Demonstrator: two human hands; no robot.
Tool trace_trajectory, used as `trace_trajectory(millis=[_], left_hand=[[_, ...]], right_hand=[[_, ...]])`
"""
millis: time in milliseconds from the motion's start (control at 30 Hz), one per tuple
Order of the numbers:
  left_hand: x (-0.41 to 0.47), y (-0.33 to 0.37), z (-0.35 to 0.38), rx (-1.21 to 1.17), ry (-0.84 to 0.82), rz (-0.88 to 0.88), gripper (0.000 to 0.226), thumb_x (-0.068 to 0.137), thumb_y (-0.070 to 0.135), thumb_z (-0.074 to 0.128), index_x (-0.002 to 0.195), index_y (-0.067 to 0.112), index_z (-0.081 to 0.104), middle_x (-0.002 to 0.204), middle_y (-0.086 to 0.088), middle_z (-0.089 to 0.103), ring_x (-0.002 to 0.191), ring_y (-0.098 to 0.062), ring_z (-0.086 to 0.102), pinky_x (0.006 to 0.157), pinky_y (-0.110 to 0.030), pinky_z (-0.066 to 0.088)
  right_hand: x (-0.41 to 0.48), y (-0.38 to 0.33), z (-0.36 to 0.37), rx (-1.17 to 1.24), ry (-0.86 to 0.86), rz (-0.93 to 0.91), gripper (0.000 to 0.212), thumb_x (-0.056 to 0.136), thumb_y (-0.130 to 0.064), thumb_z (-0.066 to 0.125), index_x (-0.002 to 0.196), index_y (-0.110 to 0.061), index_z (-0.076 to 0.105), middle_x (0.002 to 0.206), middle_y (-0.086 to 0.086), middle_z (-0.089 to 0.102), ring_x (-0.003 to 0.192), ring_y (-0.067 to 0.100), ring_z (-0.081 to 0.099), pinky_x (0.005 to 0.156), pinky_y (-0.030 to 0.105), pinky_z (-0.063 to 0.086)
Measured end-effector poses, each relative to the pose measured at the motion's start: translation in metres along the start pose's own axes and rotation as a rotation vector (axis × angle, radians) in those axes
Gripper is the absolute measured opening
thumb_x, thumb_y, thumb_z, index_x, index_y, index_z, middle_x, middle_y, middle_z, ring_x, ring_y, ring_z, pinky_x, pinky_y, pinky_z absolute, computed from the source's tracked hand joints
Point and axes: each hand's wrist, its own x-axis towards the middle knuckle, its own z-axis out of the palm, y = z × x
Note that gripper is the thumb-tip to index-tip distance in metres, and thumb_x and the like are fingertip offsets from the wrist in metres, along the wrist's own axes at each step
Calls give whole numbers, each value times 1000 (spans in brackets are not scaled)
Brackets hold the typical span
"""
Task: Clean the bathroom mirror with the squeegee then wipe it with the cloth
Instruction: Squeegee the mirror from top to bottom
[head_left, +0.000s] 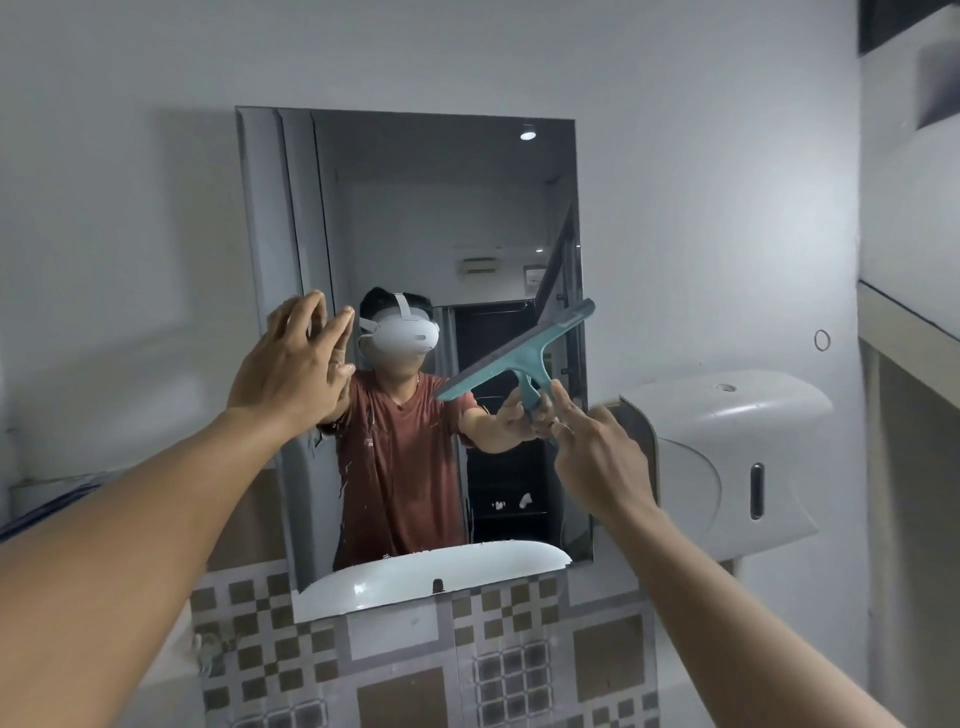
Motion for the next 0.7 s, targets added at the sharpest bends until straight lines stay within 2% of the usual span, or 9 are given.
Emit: trace_trajectory(millis=[100,233,333,433,533,700], left_hand=[[0,-1,-2,-4,5,17,68,85,32,70,147,14,46,148,-20,36,135,-40,32,100,-57,49],[0,-6,-4,22,-8,41,68,86,31,68,148,15,45,149,-20,36,135,-39,32,99,-57,50],[0,-5,-6,18,-7,43,69,86,30,70,148,14,45,148,-20,36,135,-39,32,100,-56,50],[1,-6,-8,20,-15,48,68,86,30,70,147,15,45,147,-19,37,134,-39,33,96,-57,52],[2,-8,-11,22,-20,62,67,86,31,71,146,16,46,144,-17,40,130,-39,36,95,-56,53],[6,-13,-18,57,-21,88,66,83,29,74,143,16,47,142,-15,42,126,-38,40,95,-52,52]], right_hand=[[-10,-3,7,31,-10,48,57,104,-27,39,155,-48,24,96,0,46,73,24,50,63,34,41],[-27,-9,14,89,-20,89,56,105,-26,39,157,-42,23,95,1,48,70,21,53,62,34,46],[-39,-19,21,127,-49,110,58,105,-28,37,159,-39,16,100,4,52,76,25,58,70,41,55],[-48,-28,27,162,-89,102,61,105,-26,37,159,-34,9,108,7,54,82,29,60,74,43,53],[-50,-41,33,252,-114,135,65,104,-25,40,160,-33,7,105,9,57,84,26,58,74,41,49],[-61,-72,51,449,-154,222,70,103,-23,40,159,-37,0,101,8,64,85,24,62,78,46,55]])
